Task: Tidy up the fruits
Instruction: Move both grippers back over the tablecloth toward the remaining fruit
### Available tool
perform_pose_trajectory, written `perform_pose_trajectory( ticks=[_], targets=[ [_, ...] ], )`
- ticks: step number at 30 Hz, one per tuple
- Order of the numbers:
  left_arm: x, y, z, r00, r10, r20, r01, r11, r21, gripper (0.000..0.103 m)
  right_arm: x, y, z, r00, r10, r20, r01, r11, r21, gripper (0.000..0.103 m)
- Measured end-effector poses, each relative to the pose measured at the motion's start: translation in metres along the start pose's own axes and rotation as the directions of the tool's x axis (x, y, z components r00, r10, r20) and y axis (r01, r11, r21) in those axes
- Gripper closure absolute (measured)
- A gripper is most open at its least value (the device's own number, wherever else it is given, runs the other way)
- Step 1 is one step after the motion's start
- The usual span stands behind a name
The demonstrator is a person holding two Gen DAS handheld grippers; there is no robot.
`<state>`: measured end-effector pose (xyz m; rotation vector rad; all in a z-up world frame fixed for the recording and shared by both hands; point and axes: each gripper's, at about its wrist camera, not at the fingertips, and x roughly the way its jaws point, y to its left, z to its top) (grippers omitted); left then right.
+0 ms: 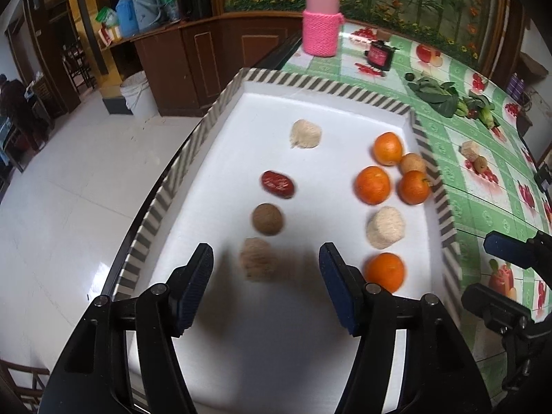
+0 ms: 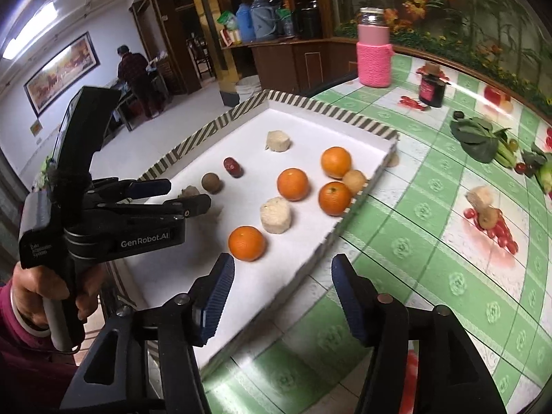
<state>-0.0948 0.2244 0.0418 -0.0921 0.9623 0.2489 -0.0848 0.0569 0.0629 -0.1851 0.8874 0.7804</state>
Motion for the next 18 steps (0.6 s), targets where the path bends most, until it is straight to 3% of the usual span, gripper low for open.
perform_pose_trajectory(
  ticks=[18],
  targets=[
    [-0.010,-0.097,0.007,0.993,-0.119,-0.004,0.119,0.984,0.132,0.035,-0.048,-0.107,-0.053,0.989,-0.148,-0.004,0.146,0.965,0.218,0.034]
  ],
)
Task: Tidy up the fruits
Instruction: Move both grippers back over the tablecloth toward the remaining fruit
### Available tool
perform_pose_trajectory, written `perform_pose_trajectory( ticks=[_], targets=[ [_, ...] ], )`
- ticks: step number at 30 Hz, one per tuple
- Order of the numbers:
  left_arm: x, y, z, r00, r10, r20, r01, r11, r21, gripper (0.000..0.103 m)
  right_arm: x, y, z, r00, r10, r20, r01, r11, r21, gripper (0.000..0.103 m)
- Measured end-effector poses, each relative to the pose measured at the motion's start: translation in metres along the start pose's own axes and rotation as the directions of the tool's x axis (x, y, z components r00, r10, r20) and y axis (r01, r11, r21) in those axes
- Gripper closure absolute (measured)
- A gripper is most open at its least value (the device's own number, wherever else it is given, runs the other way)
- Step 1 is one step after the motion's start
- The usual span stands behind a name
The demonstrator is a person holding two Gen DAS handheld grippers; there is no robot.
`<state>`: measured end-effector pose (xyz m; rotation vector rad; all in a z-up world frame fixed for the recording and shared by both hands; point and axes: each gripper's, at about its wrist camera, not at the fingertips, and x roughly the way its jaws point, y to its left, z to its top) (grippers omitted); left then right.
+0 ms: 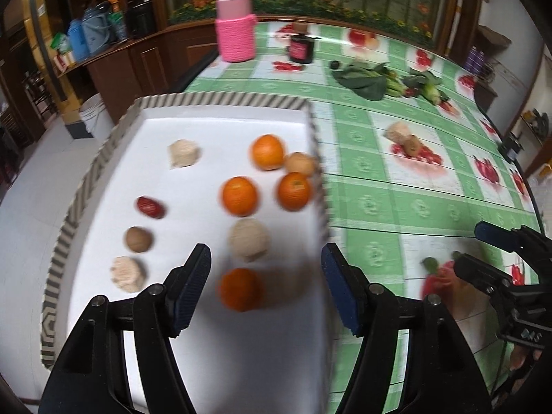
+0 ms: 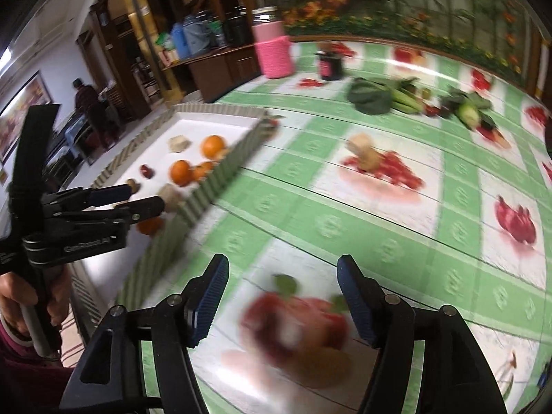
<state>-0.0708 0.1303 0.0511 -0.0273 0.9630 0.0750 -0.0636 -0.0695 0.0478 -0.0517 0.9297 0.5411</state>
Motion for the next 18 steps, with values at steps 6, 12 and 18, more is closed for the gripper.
perform_pose_trajectory(
  ticks=[6,12,18],
  targets=[
    [0.005,-0.033,0.009,0.999,-0.048,-0.017,0.049,0.997,0.052,0.031,-0.005,-0.040,-0.005,0.998,-0.055,-0.003,0.055,0.996,0.074,0.034],
    [0.009,-0.056,0.018,0.998,-0.065,-0.025,0.067,0.993,0.098,0.031,-0.001,-0.057,0.008,0.997,-0.078,0.001,0.077,0.994,0.083,0.034],
    [0.014,-0.056,0.029,0.996,-0.080,-0.039,0.084,0.992,0.091,0.031,0.021,-0.054,0.043,0.995,-0.095,0.009,0.095,0.995,0.013,0.035]
  ],
)
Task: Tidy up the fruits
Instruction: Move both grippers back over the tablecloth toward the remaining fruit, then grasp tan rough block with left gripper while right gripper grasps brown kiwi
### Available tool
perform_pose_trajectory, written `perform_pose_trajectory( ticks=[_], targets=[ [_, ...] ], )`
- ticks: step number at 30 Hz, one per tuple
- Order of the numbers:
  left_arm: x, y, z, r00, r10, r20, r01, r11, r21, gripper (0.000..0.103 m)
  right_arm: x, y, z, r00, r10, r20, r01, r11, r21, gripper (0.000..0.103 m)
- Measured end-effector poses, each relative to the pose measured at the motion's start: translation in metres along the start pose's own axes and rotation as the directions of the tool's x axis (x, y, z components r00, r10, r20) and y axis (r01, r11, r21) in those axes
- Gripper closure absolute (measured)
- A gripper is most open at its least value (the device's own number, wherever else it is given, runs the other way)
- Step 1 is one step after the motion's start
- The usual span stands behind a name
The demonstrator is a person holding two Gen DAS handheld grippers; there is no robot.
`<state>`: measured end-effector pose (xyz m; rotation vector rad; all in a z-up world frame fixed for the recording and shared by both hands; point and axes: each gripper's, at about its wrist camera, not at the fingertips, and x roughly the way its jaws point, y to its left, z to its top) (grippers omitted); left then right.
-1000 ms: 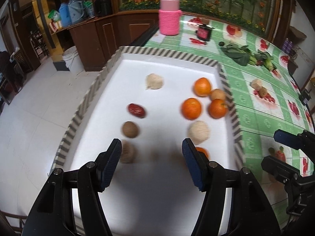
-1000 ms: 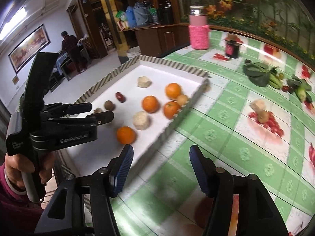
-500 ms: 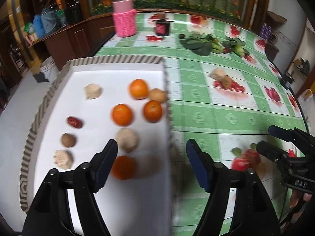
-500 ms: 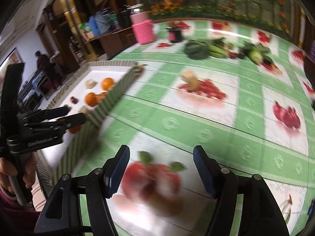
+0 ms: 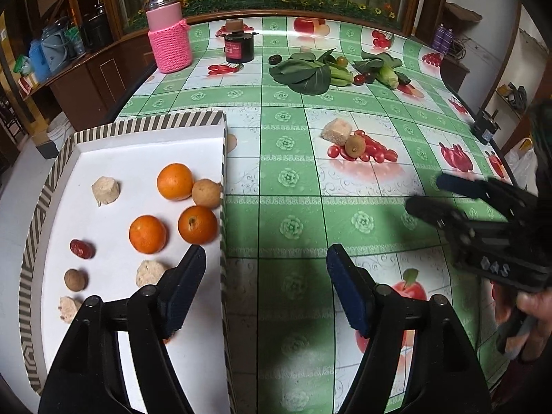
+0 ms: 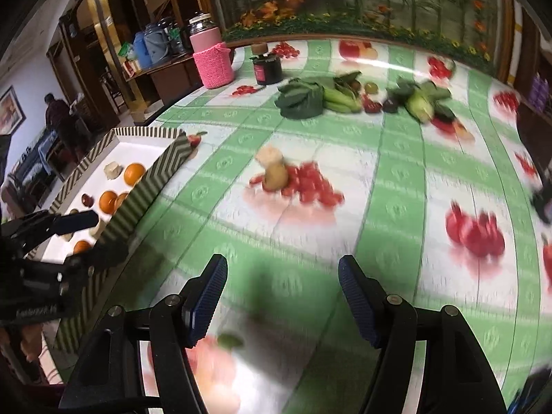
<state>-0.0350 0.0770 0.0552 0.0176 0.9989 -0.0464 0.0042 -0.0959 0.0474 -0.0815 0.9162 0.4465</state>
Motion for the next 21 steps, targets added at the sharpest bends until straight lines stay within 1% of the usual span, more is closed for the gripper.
perform_pose_trajectory(
  ticks=[3,7,13,14,17,21],
  targets=[
    [0.004,0.007,0.005,1.000,0.004,-0.004,-0.004,1.000,-0.011,0.031,0.017,0.002,0.020,1.000,0.015,0.003,-0.015,1.000,-0.018,0.036],
    [0.011,0.018,0.010,1.000,0.007,-0.020,-0.008,0.999,-0.032,0.031,0.042,0.004,0.036,1.000,0.016,-0.023,-0.017,0.999,-0.036,0.037],
    [0.023,0.026,0.021,0.999,0.012,-0.042,-0.014,0.999,-0.041,0.031,0.070,0.003,0.048,0.999,0.021,-0.050,-0.024,0.998,-0.056,0.051],
    [0.025,0.025,0.022,0.999,0.013,-0.045,-0.015,0.999,-0.037,0.031,0.074,0.002,0.049,0.998,0.023,-0.055,-0.026,0.998,-0.059,0.060],
    [0.029,0.020,0.026,0.999,0.013,-0.049,-0.014,1.000,-0.018,0.031,0.077,0.003,0.049,0.999,0.010,-0.049,-0.014,0.996,-0.086,0.078],
    [0.034,0.010,0.034,0.999,0.013,-0.045,-0.013,1.000,0.003,0.031,0.071,-0.002,0.045,0.999,0.002,-0.043,-0.006,0.997,-0.078,0.078]
  ],
)
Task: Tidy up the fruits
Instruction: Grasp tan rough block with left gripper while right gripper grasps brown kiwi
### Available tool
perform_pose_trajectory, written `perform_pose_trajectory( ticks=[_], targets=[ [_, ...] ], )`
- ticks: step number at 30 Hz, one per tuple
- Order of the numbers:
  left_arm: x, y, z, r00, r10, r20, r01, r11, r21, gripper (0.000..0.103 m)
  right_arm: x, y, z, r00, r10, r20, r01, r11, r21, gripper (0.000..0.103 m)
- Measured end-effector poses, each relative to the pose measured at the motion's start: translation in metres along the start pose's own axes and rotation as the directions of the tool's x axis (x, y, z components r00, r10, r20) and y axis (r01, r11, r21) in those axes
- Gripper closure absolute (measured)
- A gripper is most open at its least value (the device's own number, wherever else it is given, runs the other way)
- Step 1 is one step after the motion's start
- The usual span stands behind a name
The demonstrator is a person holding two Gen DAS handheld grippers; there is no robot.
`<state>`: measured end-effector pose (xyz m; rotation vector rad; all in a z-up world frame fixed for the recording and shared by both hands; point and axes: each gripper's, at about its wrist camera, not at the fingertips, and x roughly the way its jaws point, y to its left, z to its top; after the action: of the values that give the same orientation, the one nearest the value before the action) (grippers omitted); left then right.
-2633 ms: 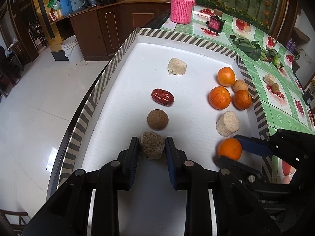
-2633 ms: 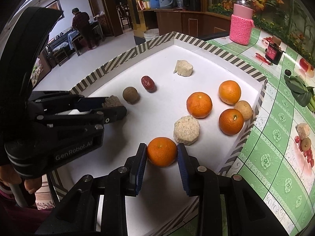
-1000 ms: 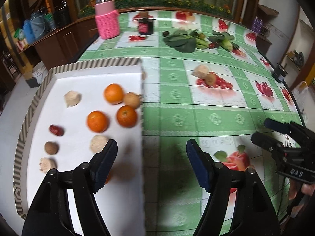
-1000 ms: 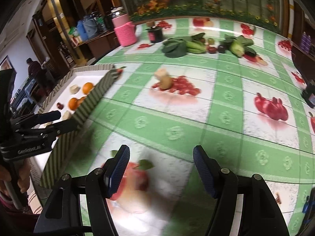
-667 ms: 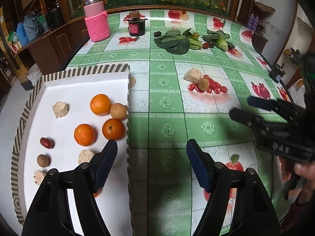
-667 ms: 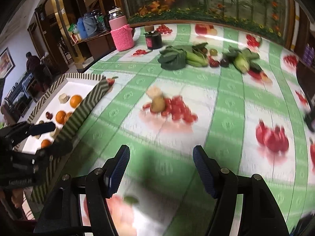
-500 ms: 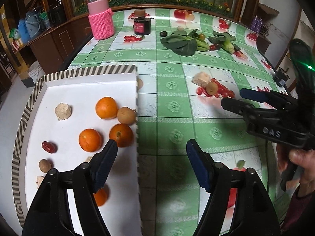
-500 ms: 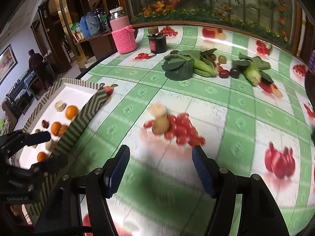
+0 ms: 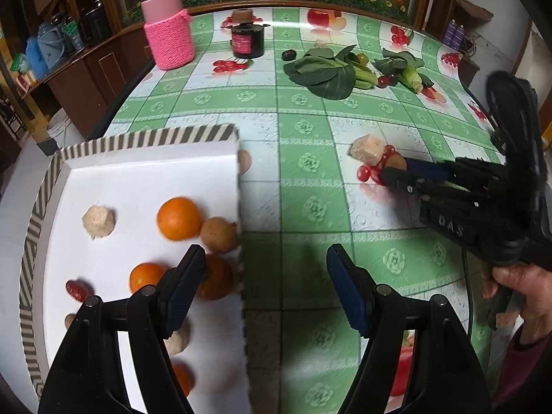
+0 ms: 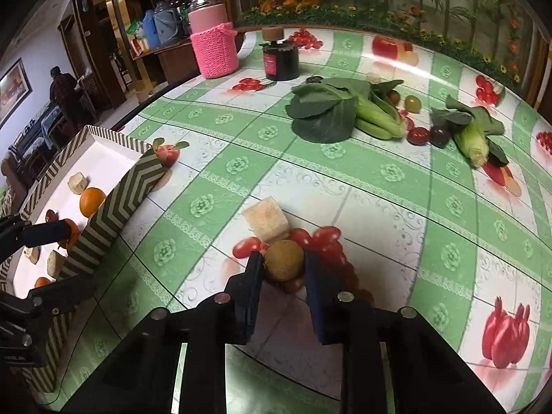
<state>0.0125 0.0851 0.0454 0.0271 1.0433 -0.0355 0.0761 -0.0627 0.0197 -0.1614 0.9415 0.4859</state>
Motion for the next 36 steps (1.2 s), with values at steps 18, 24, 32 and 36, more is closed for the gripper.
perform_pose_trajectory(
  ticks=[18,24,32,36],
  targets=[
    [0.032,-0.062,0.062,0.997,-0.080,-0.016,0.081,0.982,0.172,0.029,-0.036,-0.047,-0.035,0.999,-0.001,0.038,-0.003,0.993,0.115,0.077],
    [0.053,-0.077,0.071,0.994,-0.101,-0.044,0.109,0.963,0.246,0.029,-0.032,-0.050,-0.038,0.999,0.016,0.030,-0.019,0.992,0.123,0.077],
    [0.076,-0.082,0.078,0.990,-0.119,-0.069,0.133,0.956,0.261,0.065,-0.031,-0.052,-0.039,0.999,0.030,0.029,-0.034,0.991,0.127,0.077],
    [0.073,-0.082,0.075,0.994,-0.096,-0.060,0.108,0.957,0.268,0.075,-0.031,-0.053,-0.040,0.999,0.030,0.026,-0.033,0.992,0.126,0.077]
  ],
)
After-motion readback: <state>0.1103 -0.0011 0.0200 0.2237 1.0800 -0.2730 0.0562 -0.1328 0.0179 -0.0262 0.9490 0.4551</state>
